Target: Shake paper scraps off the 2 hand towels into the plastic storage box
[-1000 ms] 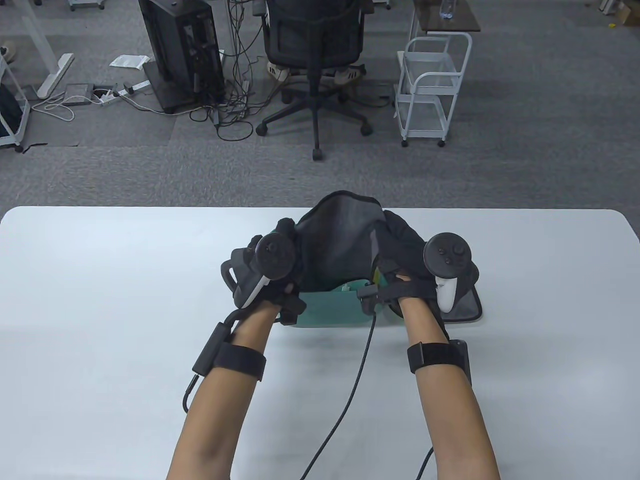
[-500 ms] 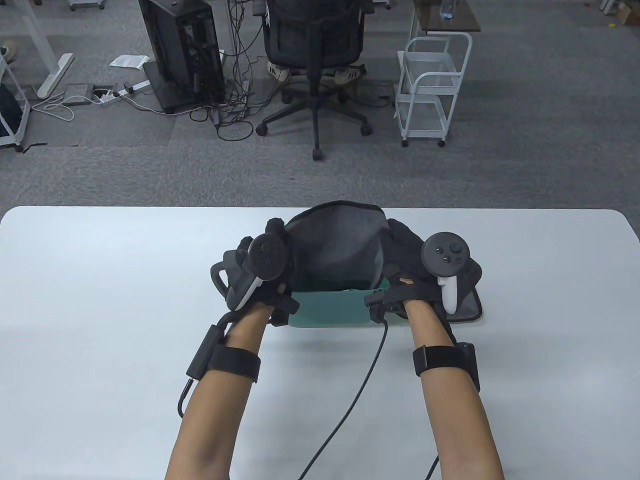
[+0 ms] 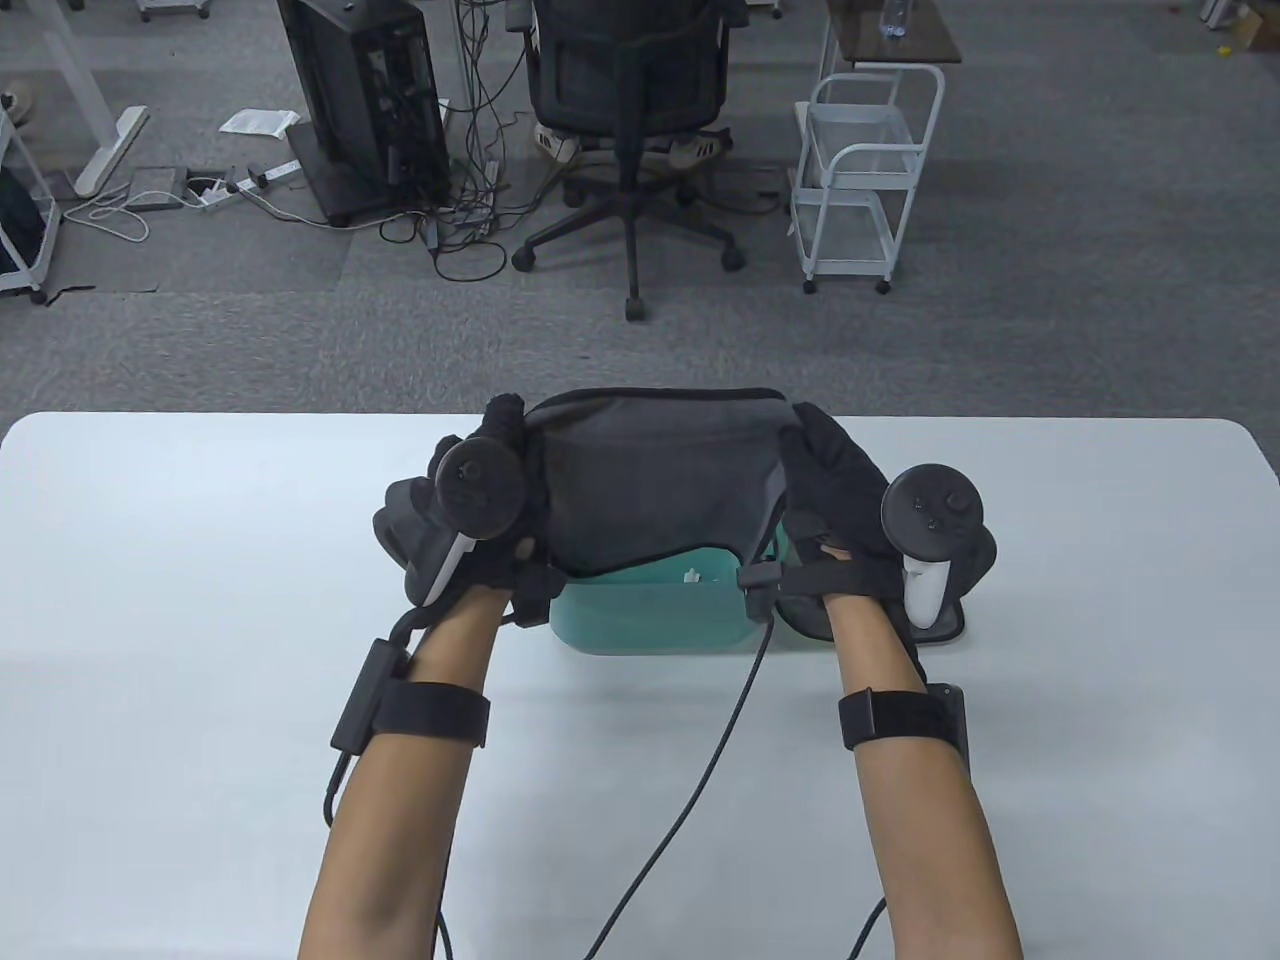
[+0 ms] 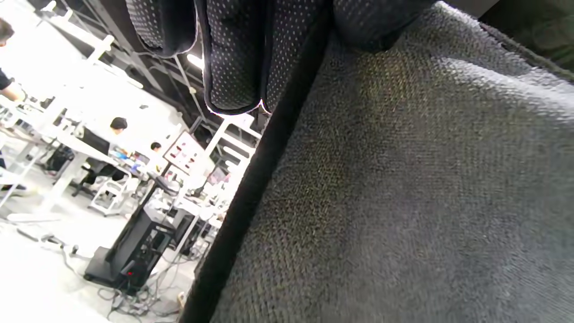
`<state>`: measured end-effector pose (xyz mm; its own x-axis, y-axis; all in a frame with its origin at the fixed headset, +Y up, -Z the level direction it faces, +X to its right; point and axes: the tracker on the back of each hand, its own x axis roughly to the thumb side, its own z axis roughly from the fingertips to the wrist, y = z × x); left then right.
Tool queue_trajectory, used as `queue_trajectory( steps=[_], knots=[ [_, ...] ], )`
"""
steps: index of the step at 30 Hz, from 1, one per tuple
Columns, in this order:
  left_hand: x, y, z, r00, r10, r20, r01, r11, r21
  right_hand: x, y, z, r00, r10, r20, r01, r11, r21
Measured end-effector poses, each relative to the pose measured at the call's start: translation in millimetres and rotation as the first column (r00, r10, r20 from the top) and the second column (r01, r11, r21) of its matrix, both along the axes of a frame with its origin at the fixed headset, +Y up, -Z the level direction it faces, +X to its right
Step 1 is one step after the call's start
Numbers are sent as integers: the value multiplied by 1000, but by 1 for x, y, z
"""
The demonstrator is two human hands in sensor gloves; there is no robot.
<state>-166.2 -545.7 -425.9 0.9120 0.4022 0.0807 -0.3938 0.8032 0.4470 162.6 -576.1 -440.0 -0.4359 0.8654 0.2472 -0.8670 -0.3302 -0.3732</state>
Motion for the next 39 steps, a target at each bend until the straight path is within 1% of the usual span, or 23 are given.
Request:
queue_trajectory(
  steps=[2, 5, 8, 12, 16, 21, 23, 28, 32, 34, 37, 39],
  knots=[
    [0, 3, 2, 1000, -6, 7, 6, 1000, 5, 0, 3, 0, 998, 52, 31, -52, 999, -5],
    [-2, 8, 6, 1000, 5, 20, -6, 1000, 15, -3, 9, 4, 1000, -8, 10, 8, 999, 34],
    [-5, 11, 11, 1000, -16, 23, 15, 999, 40, -2, 15, 9, 999, 35, 5, -35, 999, 40],
    [-7, 14, 17, 999, 4, 48, -7, 998, 62, 0, 20, 14, 1000, 3, -25, -2, 998, 56],
    [-7, 22, 26, 997, 0, 77, -8, 995, 103, 3, 28, 22, 999, 24, -24, -22, 997, 75],
    [-10, 36, 41, 995, -1, 101, -14, 988, 153, 3, 40, 36, 998, 45, -44, -40, 993, 113],
    [-13, 42, 53, 994, -1, 105, -18, 984, 177, 1, 44, 46, 997, 50, -66, -41, 990, 132],
    [-25, 47, 77, 992, -18, 126, -5, 983, 183, -3, 48, 68, 992, 60, -108, -42, 986, 162],
    [-39, 45, 99, 989, -5, 151, -20, 986, 164, -10, 46, 88, 985, 98, -144, -73, 983, 171],
    [-46, 41, 110, 988, 15, 155, -40, 986, 160, -15, 40, 98, 980, 104, -167, -75, 982, 172],
    [-59, 30, 128, 985, 30, 171, -51, 992, 119, -24, 26, 115, 971, 126, -201, -92, 981, 170],
    [-67, 23, 138, 983, 36, 178, -50, 996, 75, -28, 19, 124, 965, 135, -223, -100, 982, 163]
  ],
)
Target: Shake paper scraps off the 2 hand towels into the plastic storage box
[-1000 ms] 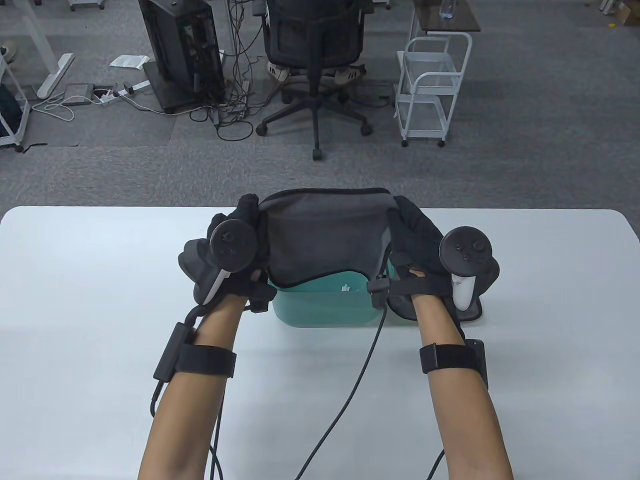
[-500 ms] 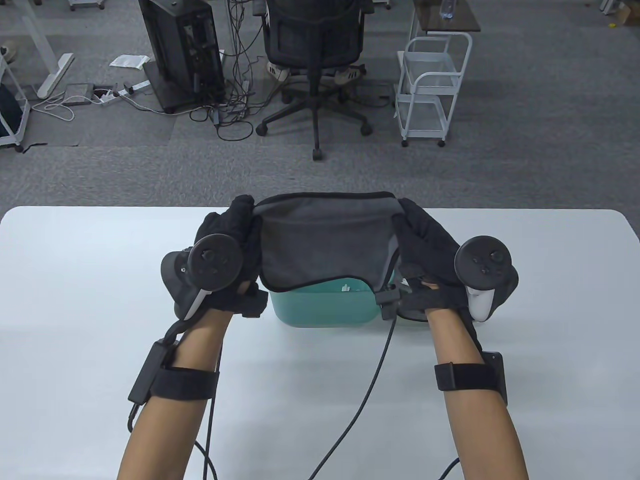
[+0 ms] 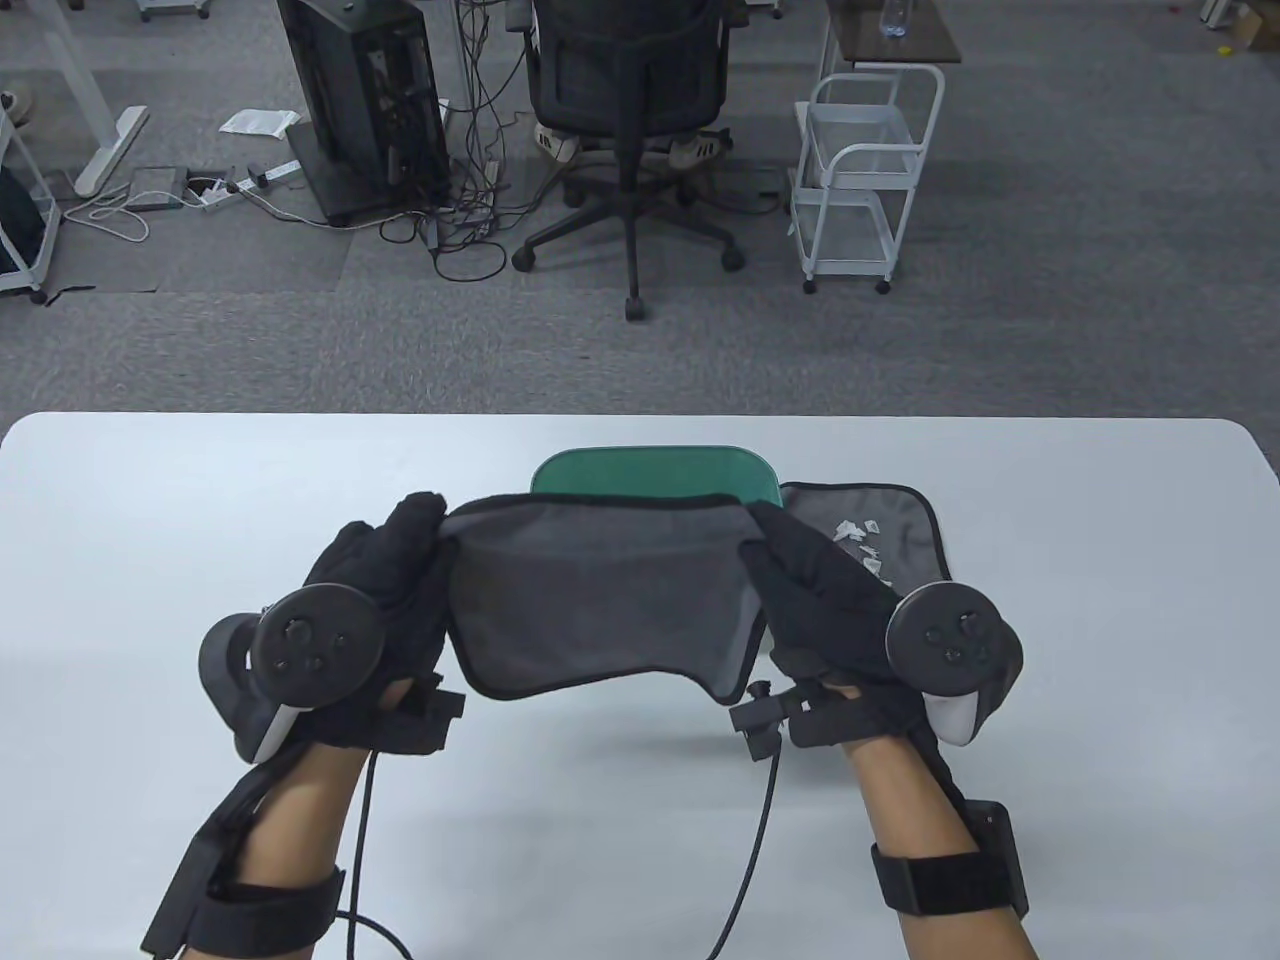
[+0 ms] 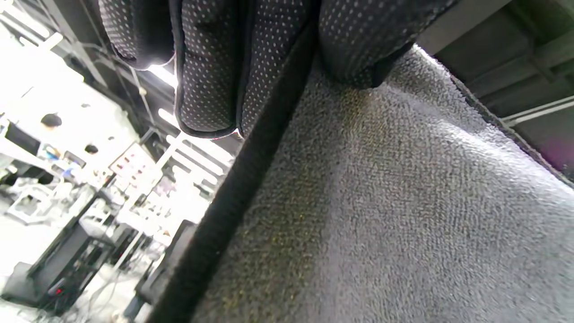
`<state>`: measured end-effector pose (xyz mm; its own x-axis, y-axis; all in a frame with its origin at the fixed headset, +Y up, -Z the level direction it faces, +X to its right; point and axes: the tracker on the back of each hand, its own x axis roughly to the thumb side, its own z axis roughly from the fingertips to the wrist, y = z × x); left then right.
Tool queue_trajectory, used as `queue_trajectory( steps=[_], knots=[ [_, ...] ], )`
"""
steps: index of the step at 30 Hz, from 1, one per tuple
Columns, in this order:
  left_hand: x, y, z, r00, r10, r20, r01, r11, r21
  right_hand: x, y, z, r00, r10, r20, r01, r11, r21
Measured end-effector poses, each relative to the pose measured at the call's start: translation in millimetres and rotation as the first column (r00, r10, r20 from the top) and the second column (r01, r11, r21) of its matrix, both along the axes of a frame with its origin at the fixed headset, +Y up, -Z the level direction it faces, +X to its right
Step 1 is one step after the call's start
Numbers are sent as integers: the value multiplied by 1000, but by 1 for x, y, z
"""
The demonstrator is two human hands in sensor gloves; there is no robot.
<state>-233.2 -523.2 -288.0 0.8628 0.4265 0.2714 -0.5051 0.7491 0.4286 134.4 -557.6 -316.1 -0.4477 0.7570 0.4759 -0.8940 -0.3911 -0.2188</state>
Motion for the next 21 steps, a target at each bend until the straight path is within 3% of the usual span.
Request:
queue_trajectory(
  steps=[5, 13, 21],
  knots=[
    [-27, -21, 24, 999, 8, 37, -2, 988, -158, -17, -19, 29, 995, 45, -86, -47, 999, -23],
    [-63, -56, 58, 998, -18, 60, 36, 945, -324, -45, -61, 64, 978, 81, -195, -105, 988, -113],
    [-95, -96, 73, 995, -74, 64, 97, 846, -524, -80, -103, 87, 952, 166, -257, -213, 963, -166]
  ],
)
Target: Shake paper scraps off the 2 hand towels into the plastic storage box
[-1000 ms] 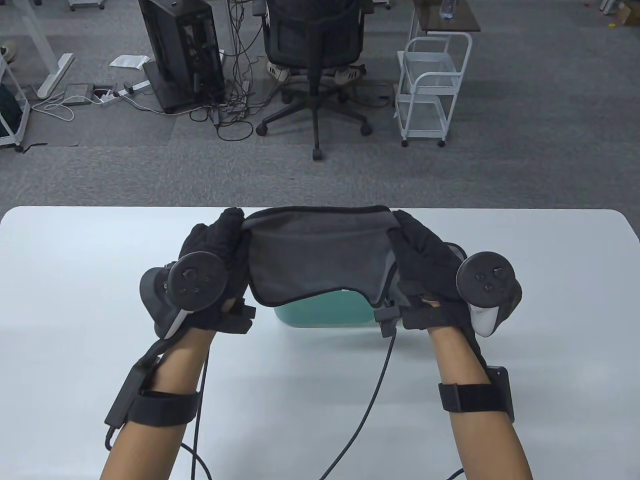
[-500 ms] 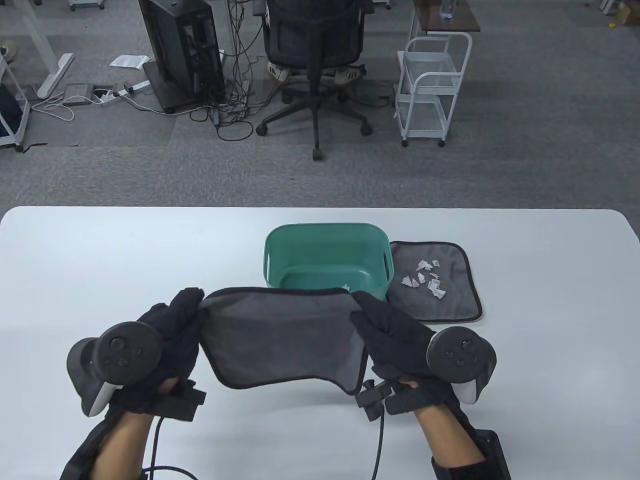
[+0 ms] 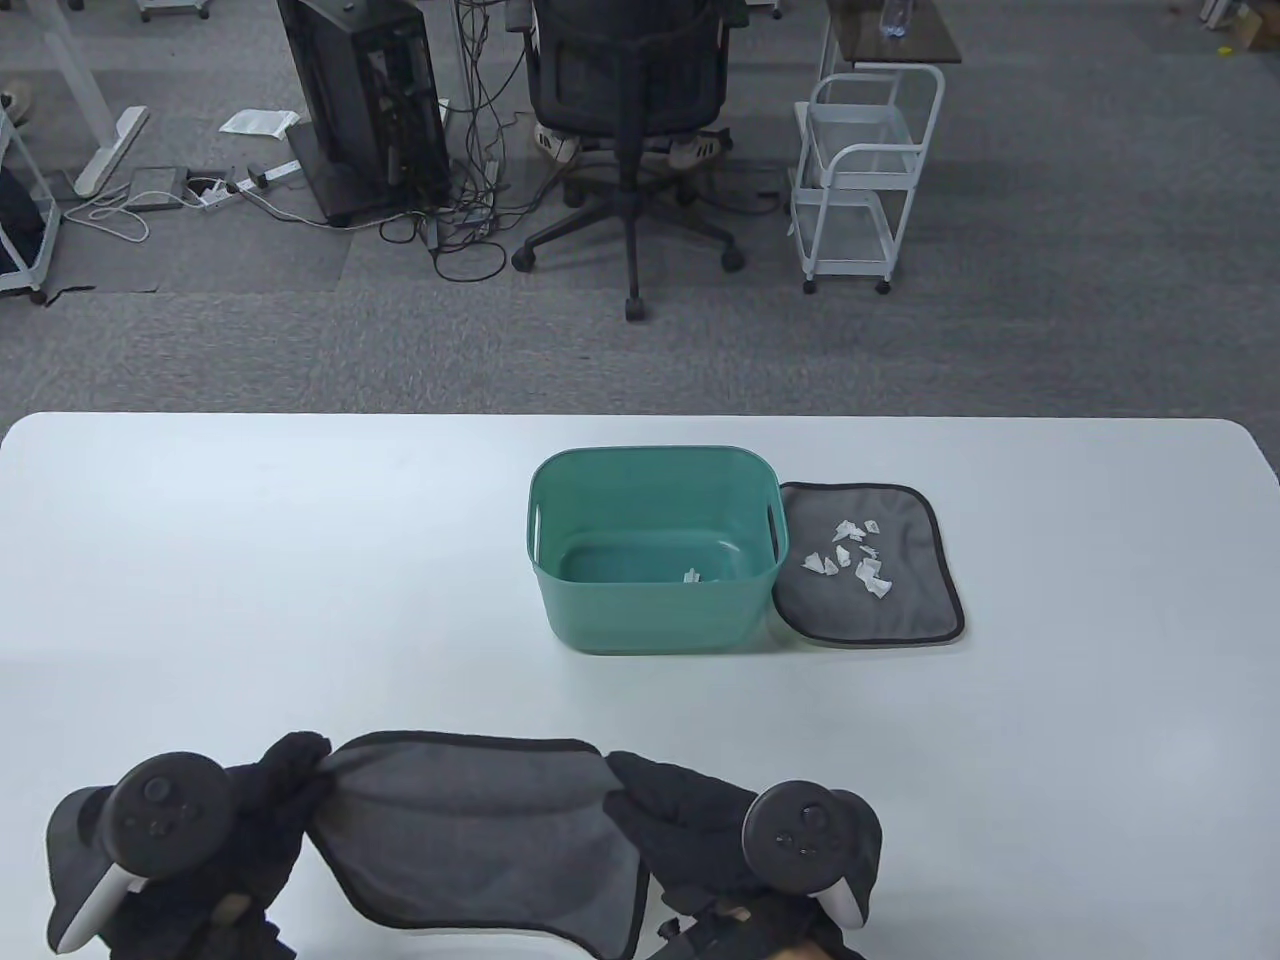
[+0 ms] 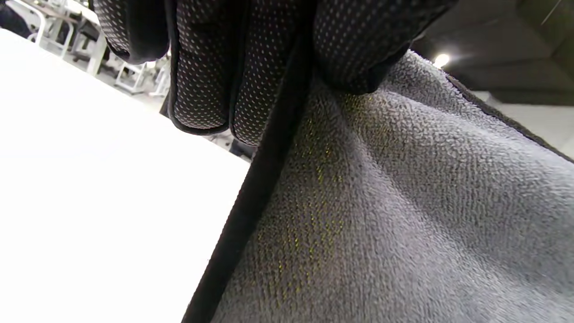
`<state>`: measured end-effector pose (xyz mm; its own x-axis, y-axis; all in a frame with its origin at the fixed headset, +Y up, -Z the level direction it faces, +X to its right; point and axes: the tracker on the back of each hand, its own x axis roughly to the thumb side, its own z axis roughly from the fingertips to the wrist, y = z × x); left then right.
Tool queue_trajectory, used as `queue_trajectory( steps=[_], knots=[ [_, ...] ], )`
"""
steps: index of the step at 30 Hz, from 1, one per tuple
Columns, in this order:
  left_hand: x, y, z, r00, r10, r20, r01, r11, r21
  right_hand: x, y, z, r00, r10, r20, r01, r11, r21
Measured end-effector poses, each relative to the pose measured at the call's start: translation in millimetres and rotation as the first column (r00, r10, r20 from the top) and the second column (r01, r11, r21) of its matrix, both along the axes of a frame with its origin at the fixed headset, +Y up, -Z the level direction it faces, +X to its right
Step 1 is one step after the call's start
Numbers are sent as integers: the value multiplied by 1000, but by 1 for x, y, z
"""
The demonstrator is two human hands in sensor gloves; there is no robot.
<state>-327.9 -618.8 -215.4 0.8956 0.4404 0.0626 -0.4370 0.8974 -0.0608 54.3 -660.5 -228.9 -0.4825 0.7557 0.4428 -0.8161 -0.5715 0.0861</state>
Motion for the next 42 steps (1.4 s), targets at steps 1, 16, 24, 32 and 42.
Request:
queue_trajectory(
  steps=[1, 16, 24, 32, 42],
  knots=[
    [-4, -2, -1, 1000, -8, -3, 8, 1000, -29, -4, -2, 1, 1000, 30, -1, -30, 1000, 6],
    [-47, -7, -7, 994, -101, -41, 90, 972, -218, -61, -18, 6, 965, 236, -116, -244, 968, -63],
    [-50, -48, -47, 982, -174, -77, 132, 916, -378, -78, -45, -27, 949, 300, -102, -316, 892, -323],
    [-32, -92, -83, 950, -291, -117, 214, 874, -435, -80, -77, -62, 924, 382, -5, -345, 829, -439],
    [-24, -117, -86, 883, -456, -114, 345, 794, -501, -87, -100, -75, 904, 426, -39, -380, 757, -532]
  ],
)
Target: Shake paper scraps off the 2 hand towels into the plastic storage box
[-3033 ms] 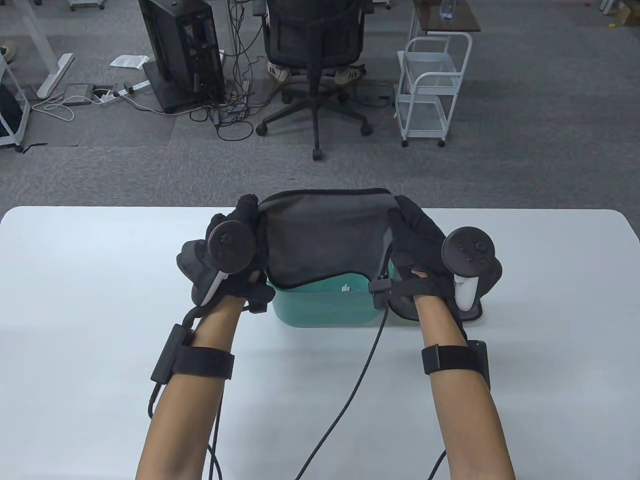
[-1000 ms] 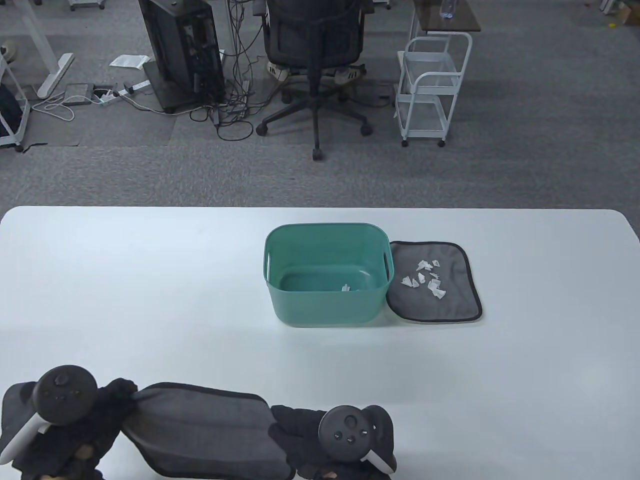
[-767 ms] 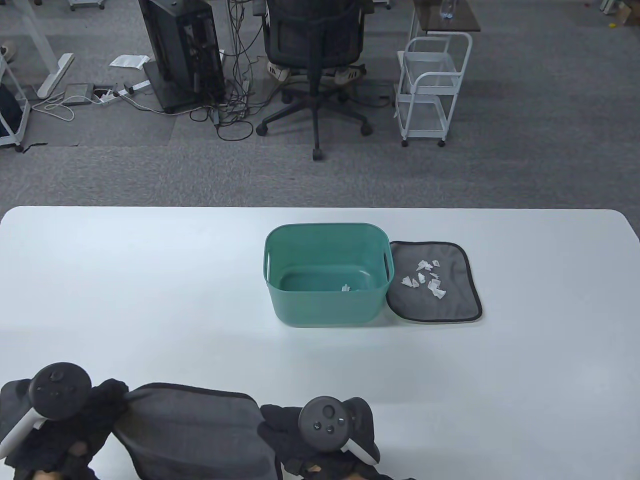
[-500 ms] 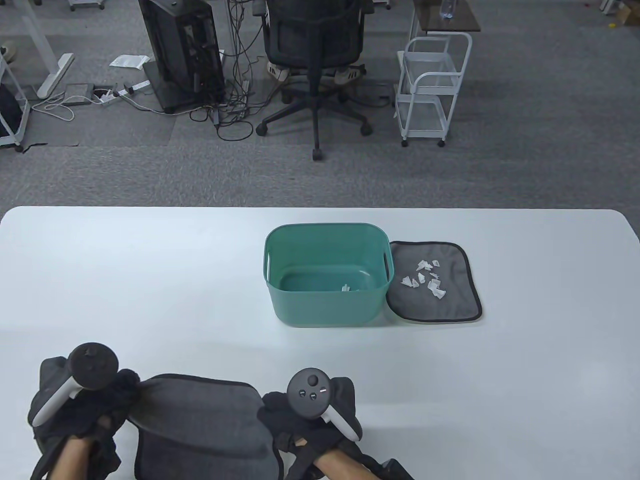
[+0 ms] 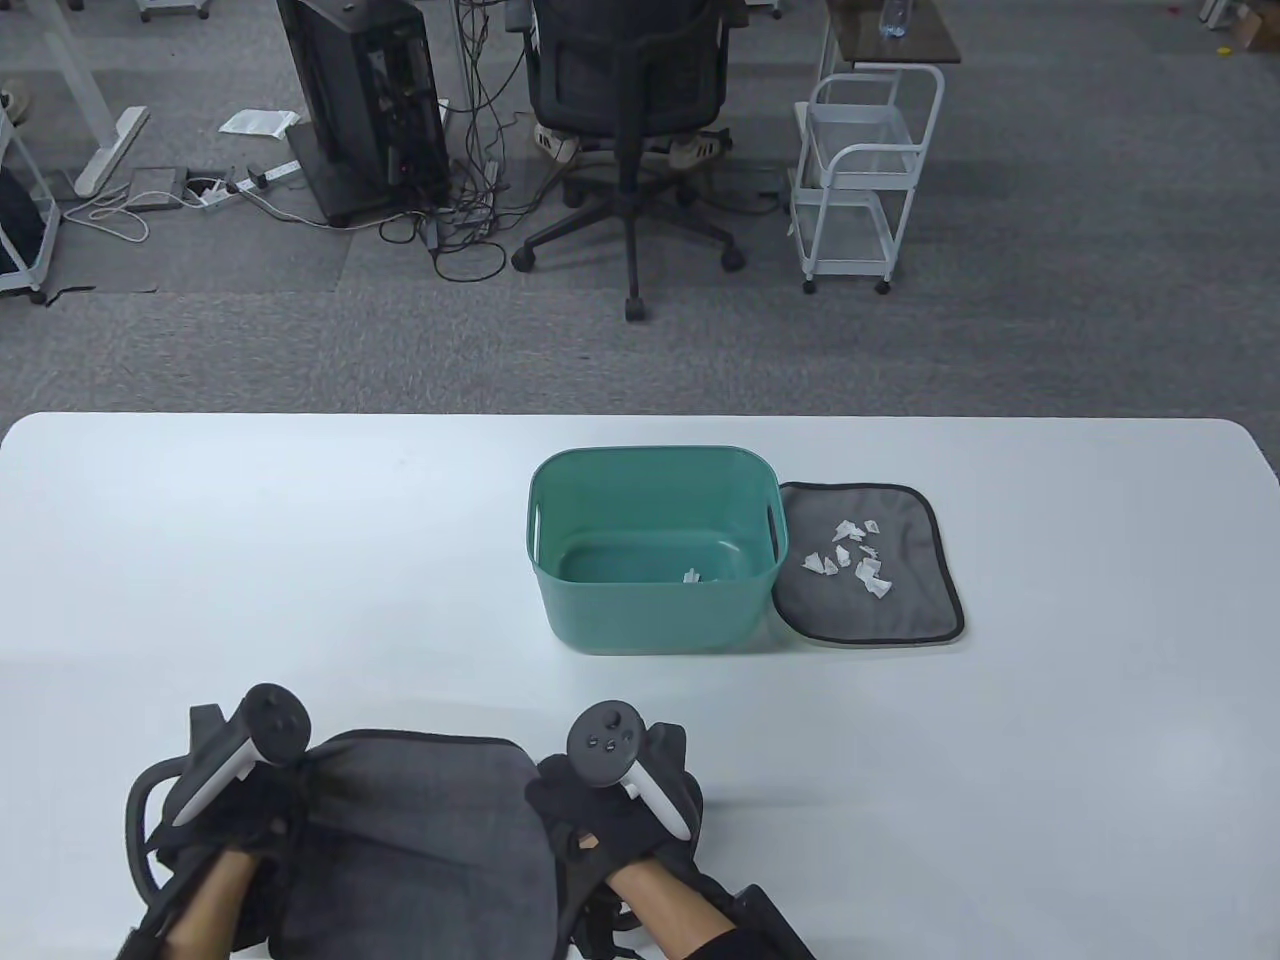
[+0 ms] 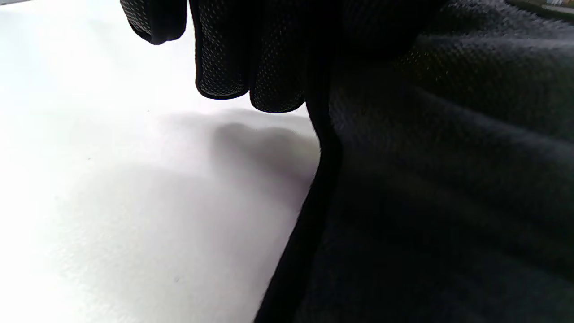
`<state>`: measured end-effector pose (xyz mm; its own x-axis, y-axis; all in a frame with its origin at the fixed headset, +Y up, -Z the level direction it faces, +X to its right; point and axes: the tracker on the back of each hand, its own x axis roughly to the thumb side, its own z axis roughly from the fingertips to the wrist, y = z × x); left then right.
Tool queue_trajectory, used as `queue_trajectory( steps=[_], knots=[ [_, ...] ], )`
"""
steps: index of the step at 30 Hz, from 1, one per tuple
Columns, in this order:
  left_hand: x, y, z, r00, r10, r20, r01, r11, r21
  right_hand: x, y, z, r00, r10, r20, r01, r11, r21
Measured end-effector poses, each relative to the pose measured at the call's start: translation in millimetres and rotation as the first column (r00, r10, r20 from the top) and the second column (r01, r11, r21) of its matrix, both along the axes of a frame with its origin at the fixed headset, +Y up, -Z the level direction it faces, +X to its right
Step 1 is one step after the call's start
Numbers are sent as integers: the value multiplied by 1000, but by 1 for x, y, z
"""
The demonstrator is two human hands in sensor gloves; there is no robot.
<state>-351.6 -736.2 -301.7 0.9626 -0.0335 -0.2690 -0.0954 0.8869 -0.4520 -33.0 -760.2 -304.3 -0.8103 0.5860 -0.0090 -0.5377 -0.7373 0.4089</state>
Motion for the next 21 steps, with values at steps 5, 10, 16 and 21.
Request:
queue_trajectory(
  steps=[5, 10, 16, 21],
  knots=[
    [6, -7, -2, 994, -109, 9, 109, 994, -31, -5, 0, 0, 998, 63, -8, -63, 998, 29],
    [4, -5, 0, 993, -115, -12, 115, 993, -20, -8, -1, 0, 997, 76, -2, -76, 997, 28],
    [-1, 2, 5, 997, -62, -39, 63, 998, 19, -2, 2, 2, 999, 38, 18, -39, 998, 41],
    [-8, 27, 15, 995, -43, -85, 58, 982, 182, 21, 26, -1, 993, -78, 89, 68, 991, 113]
  ],
)
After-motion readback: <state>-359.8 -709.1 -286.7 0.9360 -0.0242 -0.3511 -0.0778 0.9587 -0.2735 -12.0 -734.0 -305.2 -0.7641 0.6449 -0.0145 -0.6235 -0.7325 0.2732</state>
